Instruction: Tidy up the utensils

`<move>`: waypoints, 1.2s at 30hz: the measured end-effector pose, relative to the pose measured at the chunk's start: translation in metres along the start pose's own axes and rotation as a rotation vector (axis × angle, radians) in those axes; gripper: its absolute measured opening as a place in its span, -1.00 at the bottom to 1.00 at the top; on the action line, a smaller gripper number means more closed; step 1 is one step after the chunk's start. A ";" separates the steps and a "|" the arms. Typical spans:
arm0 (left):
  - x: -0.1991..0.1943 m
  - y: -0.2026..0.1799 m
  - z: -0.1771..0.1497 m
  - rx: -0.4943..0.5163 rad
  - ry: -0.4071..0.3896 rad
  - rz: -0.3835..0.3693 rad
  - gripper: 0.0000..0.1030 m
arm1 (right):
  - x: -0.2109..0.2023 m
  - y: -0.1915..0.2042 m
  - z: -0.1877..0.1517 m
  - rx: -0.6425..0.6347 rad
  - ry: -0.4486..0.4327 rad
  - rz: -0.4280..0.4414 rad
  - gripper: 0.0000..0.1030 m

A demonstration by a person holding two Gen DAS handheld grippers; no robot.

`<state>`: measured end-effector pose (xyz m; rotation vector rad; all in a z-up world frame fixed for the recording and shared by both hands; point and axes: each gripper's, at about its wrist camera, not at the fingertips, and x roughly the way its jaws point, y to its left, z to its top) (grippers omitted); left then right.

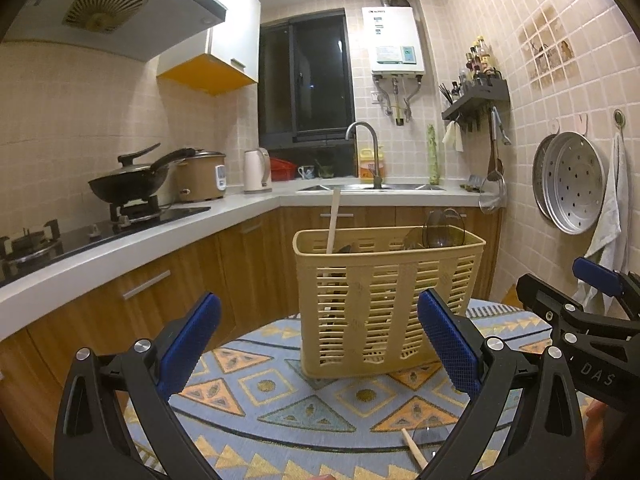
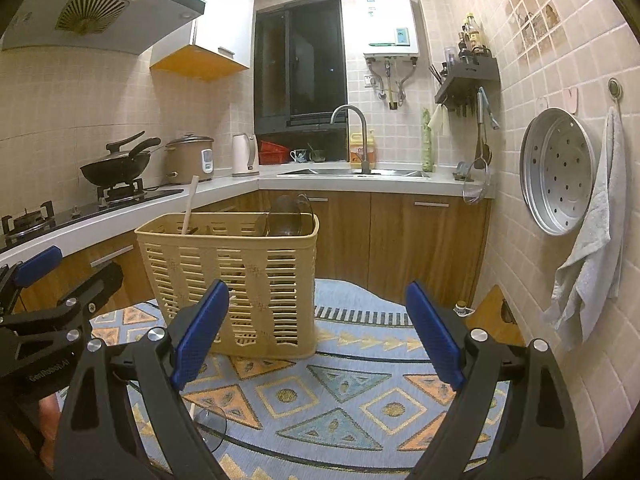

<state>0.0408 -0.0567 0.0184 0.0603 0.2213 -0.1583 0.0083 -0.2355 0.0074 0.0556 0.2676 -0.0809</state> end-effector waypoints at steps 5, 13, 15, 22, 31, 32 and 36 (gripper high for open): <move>0.000 -0.001 -0.001 0.006 -0.003 0.000 0.85 | 0.000 0.000 0.000 0.001 -0.002 0.001 0.66; 0.002 -0.002 -0.002 0.001 -0.001 0.009 0.85 | 0.001 -0.001 -0.001 -0.003 -0.001 -0.004 0.66; 0.003 0.000 -0.002 -0.008 0.003 0.007 0.85 | 0.000 -0.001 -0.001 0.000 -0.002 -0.004 0.67; 0.006 0.001 -0.003 -0.018 0.015 0.012 0.85 | 0.001 -0.004 -0.001 0.006 0.000 -0.004 0.70; 0.006 0.002 -0.003 -0.017 0.015 0.015 0.85 | 0.001 -0.005 -0.002 0.006 0.002 -0.002 0.72; 0.006 0.002 -0.003 -0.017 0.016 0.015 0.85 | 0.001 -0.005 -0.002 0.005 0.003 -0.002 0.73; 0.005 0.002 -0.004 -0.018 0.016 0.016 0.85 | 0.001 -0.003 -0.002 -0.002 0.002 -0.004 0.76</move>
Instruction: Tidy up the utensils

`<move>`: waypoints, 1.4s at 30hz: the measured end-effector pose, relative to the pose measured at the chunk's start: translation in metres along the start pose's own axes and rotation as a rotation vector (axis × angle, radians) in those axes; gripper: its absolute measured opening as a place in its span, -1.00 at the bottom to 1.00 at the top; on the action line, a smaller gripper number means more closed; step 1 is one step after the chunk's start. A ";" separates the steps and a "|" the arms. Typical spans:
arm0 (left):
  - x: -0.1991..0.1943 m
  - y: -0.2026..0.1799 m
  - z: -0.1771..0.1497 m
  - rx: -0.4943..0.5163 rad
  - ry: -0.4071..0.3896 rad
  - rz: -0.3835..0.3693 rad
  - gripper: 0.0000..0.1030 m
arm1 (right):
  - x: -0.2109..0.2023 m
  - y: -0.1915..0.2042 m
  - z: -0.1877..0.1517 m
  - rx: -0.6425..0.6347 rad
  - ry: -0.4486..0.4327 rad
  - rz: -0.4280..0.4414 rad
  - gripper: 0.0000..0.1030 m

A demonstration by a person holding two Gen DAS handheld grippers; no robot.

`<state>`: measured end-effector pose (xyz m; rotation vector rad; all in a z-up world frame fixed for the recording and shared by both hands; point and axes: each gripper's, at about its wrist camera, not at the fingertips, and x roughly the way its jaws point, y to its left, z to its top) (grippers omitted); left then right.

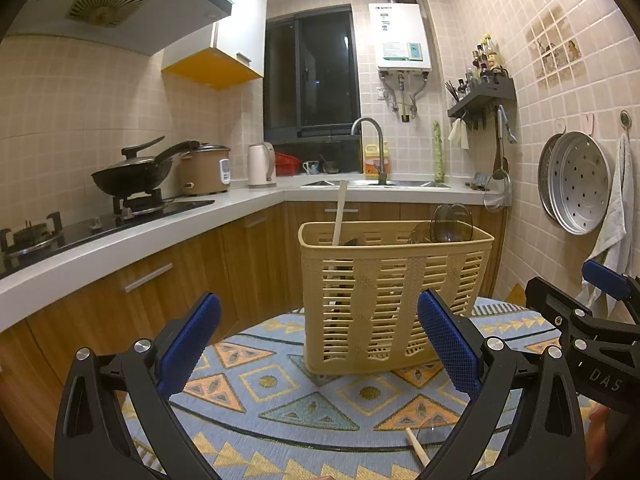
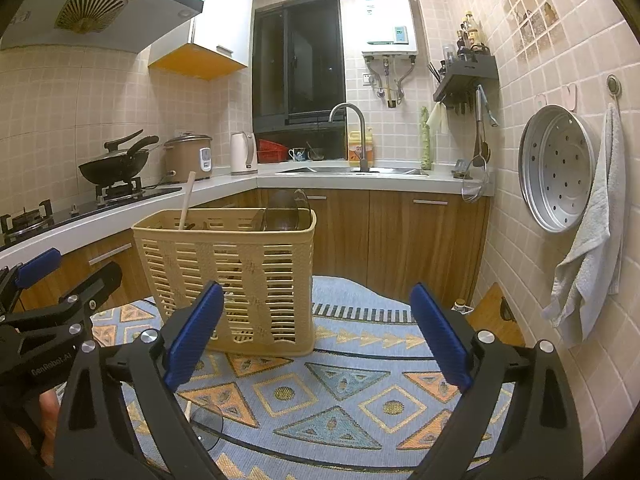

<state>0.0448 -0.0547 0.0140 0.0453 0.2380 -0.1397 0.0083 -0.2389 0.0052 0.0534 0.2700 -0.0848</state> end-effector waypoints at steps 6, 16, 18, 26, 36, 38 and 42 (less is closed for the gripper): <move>-0.001 0.000 0.000 0.003 0.002 0.001 0.85 | 0.001 0.002 -0.001 -0.009 0.004 0.004 0.77; 0.000 -0.001 -0.002 0.011 0.009 -0.001 0.85 | -0.001 0.005 -0.002 -0.017 0.002 0.007 0.77; 0.000 -0.001 -0.001 0.010 0.010 -0.001 0.85 | -0.001 0.004 -0.001 -0.013 0.000 0.006 0.77; 0.000 0.001 0.000 0.002 0.008 0.001 0.85 | 0.001 -0.001 -0.001 0.005 0.005 -0.007 0.77; 0.001 0.001 0.001 0.003 0.016 -0.005 0.85 | 0.001 0.001 -0.002 -0.001 0.008 -0.011 0.78; 0.001 0.001 0.001 0.002 0.018 -0.005 0.85 | 0.001 0.001 -0.002 -0.003 0.005 -0.010 0.78; 0.002 0.001 0.001 0.003 0.019 -0.004 0.85 | 0.001 0.001 -0.002 -0.004 0.007 -0.011 0.78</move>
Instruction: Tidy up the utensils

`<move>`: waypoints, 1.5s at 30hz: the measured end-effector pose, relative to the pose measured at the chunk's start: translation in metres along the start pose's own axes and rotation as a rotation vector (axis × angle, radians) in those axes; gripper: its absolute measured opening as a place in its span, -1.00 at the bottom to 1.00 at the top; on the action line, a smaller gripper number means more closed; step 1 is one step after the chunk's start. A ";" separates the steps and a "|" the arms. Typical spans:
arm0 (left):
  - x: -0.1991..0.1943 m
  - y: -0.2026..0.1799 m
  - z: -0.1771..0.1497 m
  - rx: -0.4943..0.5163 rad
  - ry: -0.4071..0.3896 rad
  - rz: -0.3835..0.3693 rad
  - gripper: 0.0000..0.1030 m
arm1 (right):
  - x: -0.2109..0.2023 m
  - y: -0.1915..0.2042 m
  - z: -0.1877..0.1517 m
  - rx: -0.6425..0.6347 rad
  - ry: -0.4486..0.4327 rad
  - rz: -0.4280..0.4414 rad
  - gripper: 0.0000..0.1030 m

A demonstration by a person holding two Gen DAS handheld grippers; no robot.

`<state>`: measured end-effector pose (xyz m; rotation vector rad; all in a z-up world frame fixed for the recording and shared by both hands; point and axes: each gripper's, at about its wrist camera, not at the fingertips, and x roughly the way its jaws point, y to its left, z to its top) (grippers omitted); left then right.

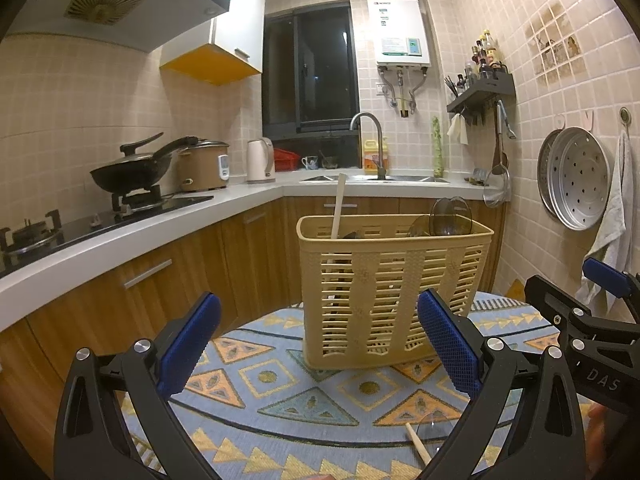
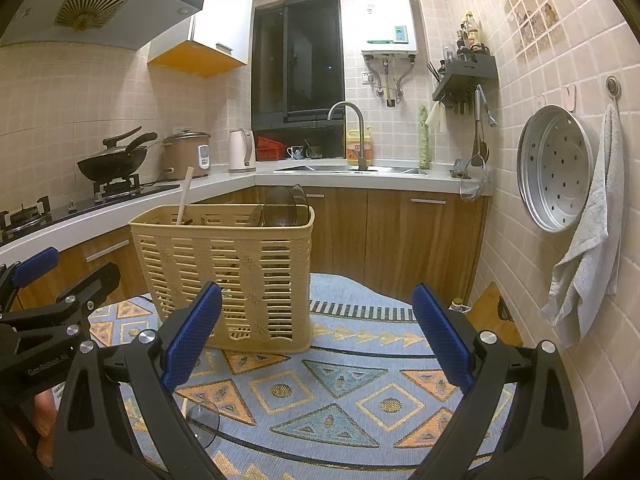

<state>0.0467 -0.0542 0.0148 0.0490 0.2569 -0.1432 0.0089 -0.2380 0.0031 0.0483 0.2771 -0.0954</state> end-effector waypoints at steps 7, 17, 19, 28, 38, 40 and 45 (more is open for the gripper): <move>0.000 -0.001 -0.001 0.004 0.001 0.002 0.85 | -0.001 0.000 0.001 0.005 0.002 -0.002 0.84; 0.000 -0.002 -0.003 0.012 0.002 -0.005 0.85 | 0.000 -0.001 0.001 0.008 0.004 -0.001 0.84; 0.000 -0.002 -0.003 0.015 0.003 -0.004 0.85 | 0.000 -0.001 0.001 0.008 0.004 -0.001 0.84; 0.003 0.004 -0.003 -0.019 0.018 -0.009 0.85 | 0.001 -0.003 0.000 0.018 0.010 -0.001 0.84; 0.005 0.007 -0.002 -0.038 0.020 0.004 0.85 | 0.002 -0.003 -0.001 0.013 0.017 0.003 0.84; 0.003 0.006 -0.003 -0.030 0.008 0.010 0.85 | 0.002 -0.003 -0.001 0.014 0.019 0.003 0.84; 0.005 0.010 -0.002 -0.046 0.030 -0.009 0.85 | 0.003 -0.002 -0.002 0.012 0.022 0.001 0.84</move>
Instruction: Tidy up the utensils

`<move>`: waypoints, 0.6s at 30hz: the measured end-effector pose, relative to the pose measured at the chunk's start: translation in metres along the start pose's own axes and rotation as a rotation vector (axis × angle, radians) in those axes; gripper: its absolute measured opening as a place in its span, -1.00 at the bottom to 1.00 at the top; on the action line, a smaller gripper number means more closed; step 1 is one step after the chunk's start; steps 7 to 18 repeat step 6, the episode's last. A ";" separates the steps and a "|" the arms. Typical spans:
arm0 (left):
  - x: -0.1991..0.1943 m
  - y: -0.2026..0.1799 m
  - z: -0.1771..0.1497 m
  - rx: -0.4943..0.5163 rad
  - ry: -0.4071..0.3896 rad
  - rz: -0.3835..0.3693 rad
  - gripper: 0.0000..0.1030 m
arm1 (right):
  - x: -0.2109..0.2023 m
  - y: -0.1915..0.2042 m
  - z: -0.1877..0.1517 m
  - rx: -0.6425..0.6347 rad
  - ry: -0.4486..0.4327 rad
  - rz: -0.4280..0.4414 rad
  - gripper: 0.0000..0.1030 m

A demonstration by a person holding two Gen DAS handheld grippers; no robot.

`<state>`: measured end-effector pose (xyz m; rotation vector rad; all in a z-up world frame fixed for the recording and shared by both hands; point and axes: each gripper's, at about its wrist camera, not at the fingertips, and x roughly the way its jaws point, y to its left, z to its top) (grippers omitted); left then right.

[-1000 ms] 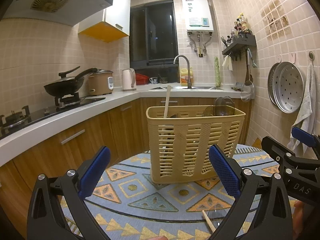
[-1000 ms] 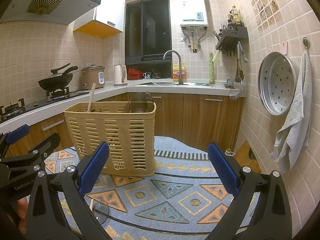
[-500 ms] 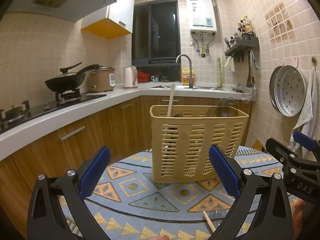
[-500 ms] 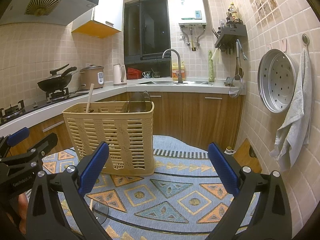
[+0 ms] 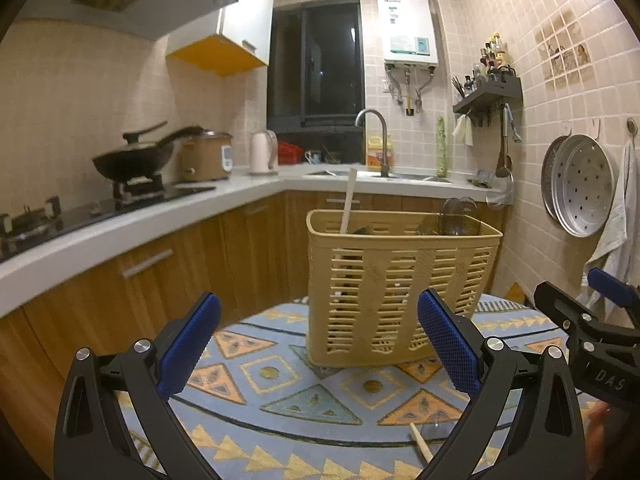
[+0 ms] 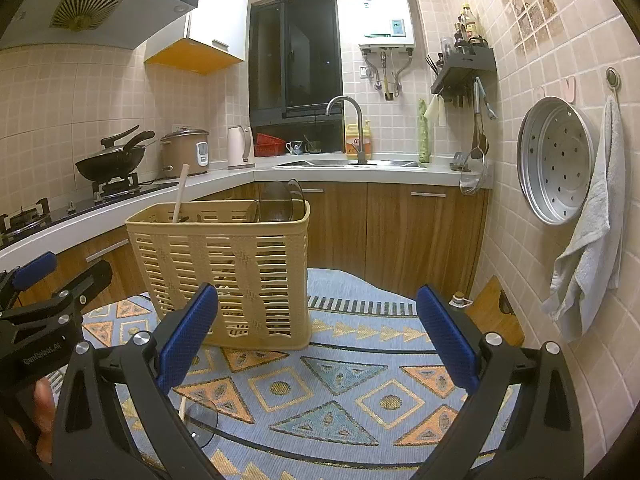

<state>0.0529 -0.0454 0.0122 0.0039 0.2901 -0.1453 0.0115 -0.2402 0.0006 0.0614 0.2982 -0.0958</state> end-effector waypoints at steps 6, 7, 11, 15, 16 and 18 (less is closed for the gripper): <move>0.001 0.005 0.001 -0.022 -0.004 -0.002 0.85 | 0.001 0.000 0.000 0.000 0.002 -0.002 0.84; 0.001 0.005 0.001 -0.022 -0.004 -0.002 0.85 | 0.001 0.000 0.000 0.000 0.002 -0.002 0.84; 0.001 0.005 0.001 -0.022 -0.004 -0.002 0.85 | 0.001 0.000 0.000 0.000 0.002 -0.002 0.84; 0.001 0.005 0.001 -0.022 -0.004 -0.002 0.85 | 0.001 0.000 0.000 0.000 0.002 -0.002 0.84; 0.001 0.005 0.001 -0.022 -0.004 -0.002 0.85 | 0.001 0.000 0.000 0.000 0.002 -0.002 0.84; 0.001 0.005 0.001 -0.022 -0.004 -0.002 0.85 | 0.001 0.000 0.000 0.000 0.002 -0.002 0.84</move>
